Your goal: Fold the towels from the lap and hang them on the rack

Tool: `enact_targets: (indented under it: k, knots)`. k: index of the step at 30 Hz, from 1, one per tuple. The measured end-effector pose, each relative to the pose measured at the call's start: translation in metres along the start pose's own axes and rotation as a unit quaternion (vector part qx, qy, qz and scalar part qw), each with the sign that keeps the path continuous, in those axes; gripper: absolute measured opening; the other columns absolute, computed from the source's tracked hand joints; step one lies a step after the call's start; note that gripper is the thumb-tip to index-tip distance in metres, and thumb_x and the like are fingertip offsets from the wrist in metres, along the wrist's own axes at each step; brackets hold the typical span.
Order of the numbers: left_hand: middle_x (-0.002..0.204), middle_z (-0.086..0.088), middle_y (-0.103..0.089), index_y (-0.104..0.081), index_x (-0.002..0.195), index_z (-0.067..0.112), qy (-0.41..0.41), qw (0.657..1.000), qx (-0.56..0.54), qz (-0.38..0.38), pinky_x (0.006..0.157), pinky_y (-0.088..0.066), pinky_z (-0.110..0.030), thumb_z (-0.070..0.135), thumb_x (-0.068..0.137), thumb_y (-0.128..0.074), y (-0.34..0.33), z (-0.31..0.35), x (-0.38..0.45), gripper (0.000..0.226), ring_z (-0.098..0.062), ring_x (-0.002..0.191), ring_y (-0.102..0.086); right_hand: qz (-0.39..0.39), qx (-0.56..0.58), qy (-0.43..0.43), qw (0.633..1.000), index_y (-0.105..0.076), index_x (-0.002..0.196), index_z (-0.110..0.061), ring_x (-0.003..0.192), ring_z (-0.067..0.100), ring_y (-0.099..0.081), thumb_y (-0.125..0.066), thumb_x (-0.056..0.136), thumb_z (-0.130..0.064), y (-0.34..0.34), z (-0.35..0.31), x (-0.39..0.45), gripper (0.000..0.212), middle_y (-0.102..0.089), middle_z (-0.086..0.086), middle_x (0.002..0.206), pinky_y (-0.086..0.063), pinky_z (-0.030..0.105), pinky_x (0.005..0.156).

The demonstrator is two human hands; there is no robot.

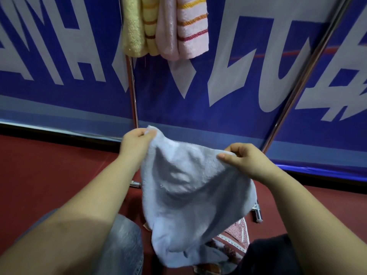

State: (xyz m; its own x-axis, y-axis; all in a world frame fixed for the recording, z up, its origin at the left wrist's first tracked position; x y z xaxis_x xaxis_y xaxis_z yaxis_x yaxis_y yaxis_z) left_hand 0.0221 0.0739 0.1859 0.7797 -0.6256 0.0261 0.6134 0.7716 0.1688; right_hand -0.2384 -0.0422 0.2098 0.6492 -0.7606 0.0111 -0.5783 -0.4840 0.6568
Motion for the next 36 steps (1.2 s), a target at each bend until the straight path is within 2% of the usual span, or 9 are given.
enact_targets:
  k: [3,5,8,12,16,20,25,33,36]
  knots:
    - [0.085,-0.003,-0.067,-0.070,0.096,0.017,-0.071,0.976,0.092,-0.182,0.076,-0.046,-0.024,0.017,0.082,-0.066,-0.034,0.015,-0.023,0.014,-0.012,0.078,-0.058,0.009,-0.026,0.027,0.999,-0.067,0.079,-0.015,0.065,0.007,-0.051,-0.068,0.085,-0.031,-0.003,-0.008,0.000,0.017,-0.060,-0.006,0.068,-0.039,0.011,0.057]
    - [0.065,0.003,-0.057,-0.067,0.104,0.030,-0.098,0.942,0.124,-0.294,0.063,-0.038,-0.018,0.020,0.080,-0.070,-0.054,0.017,-0.043,0.026,-0.006,0.063,-0.046,0.000,-0.047,0.049,0.998,-0.068,0.080,-0.020,0.074,0.010,-0.057,-0.068,0.084,-0.030,-0.010,-0.014,0.001,0.012,-0.067,-0.003,0.078,-0.043,0.019,0.068]
    - [0.047,0.011,-0.039,-0.063,0.110,0.038,-0.140,0.907,0.181,-0.355,0.047,-0.025,-0.012,0.018,0.080,-0.069,-0.073,0.018,-0.062,0.037,-0.002,0.048,-0.032,-0.029,-0.040,0.066,0.997,-0.068,0.076,-0.029,0.069,-0.001,-0.055,-0.070,0.082,-0.032,-0.024,-0.024,-0.001,0.007,-0.065,-0.010,0.073,-0.041,0.011,0.065]
    - [0.055,0.018,-0.056,-0.068,0.088,0.030,-0.154,0.897,0.215,-0.354,0.056,-0.032,-0.010,0.025,0.080,-0.069,-0.078,0.016,-0.063,0.010,0.004,0.053,-0.044,-0.041,-0.018,0.070,0.997,-0.068,0.073,-0.031,0.063,-0.007,-0.052,-0.072,0.079,-0.038,-0.032,-0.029,-0.002,0.009,-0.065,-0.013,0.069,-0.040,0.009,0.061]
    - [0.081,-0.003,-0.070,-0.068,0.081,0.021,-0.150,0.911,0.210,-0.322,0.074,-0.044,-0.028,0.025,0.080,-0.069,-0.071,0.016,-0.052,0.004,-0.007,0.072,-0.055,-0.041,-0.058,0.053,0.996,-0.062,0.068,-0.026,0.060,0.000,-0.048,-0.072,0.078,-0.041,-0.030,-0.023,0.000,0.020,-0.059,-0.010,0.063,-0.039,0.017,0.059]
    - [0.072,0.000,-0.065,-0.067,0.081,0.021,-0.156,0.927,0.234,-0.249,0.071,-0.040,-0.027,0.024,0.083,-0.066,-0.050,0.020,-0.033,0.004,-0.010,0.070,-0.053,-0.040,-0.102,-0.003,0.994,-0.053,0.058,-0.020,0.048,0.005,-0.038,-0.071,0.080,-0.042,-0.016,-0.004,0.003,0.036,-0.045,-0.008,0.049,-0.030,0.016,0.047]
    - [0.069,0.007,-0.061,-0.067,0.079,0.020,-0.134,0.940,0.242,-0.198,0.071,-0.041,-0.026,0.023,0.083,-0.067,-0.033,0.016,-0.020,0.005,-0.010,0.068,-0.052,-0.008,-0.072,-0.029,0.997,-0.059,0.065,-0.016,0.042,0.002,-0.038,-0.070,0.082,-0.036,-0.003,0.009,0.005,0.028,-0.046,-0.007,0.054,-0.030,0.012,0.041]
    - [0.088,0.001,-0.069,-0.072,0.096,0.010,-0.046,0.984,0.135,-0.111,0.081,-0.047,-0.021,0.016,0.086,-0.063,-0.024,0.007,-0.017,0.014,-0.011,0.085,-0.062,0.108,0.167,-0.092,0.976,-0.056,0.064,-0.012,0.039,0.000,-0.043,-0.075,0.079,-0.020,-0.004,0.012,0.005,0.025,-0.053,-0.001,0.055,-0.037,0.009,0.042]
    - [0.107,-0.010,-0.067,-0.064,0.113,0.008,0.055,0.994,0.005,-0.094,0.096,-0.049,-0.038,0.014,0.088,-0.059,-0.035,-0.007,-0.023,0.026,-0.022,0.094,-0.064,0.138,0.250,-0.143,0.948,-0.056,0.064,-0.009,0.040,0.008,-0.047,-0.073,0.080,-0.013,-0.016,0.016,0.003,0.024,-0.053,0.002,0.048,-0.040,0.013,0.040]
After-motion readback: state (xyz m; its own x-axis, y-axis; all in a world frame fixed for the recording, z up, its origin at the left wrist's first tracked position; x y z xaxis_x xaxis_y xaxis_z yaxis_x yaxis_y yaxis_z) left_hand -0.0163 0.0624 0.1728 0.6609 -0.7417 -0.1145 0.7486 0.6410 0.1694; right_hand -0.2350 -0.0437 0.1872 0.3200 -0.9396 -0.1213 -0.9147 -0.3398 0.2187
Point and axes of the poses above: each hand's wrist, its own x-axis towards the middle knuckle, its own y-axis out of the back of the hand, z = x × y, the point moved 6 cm from there along x, towards the middle knuckle
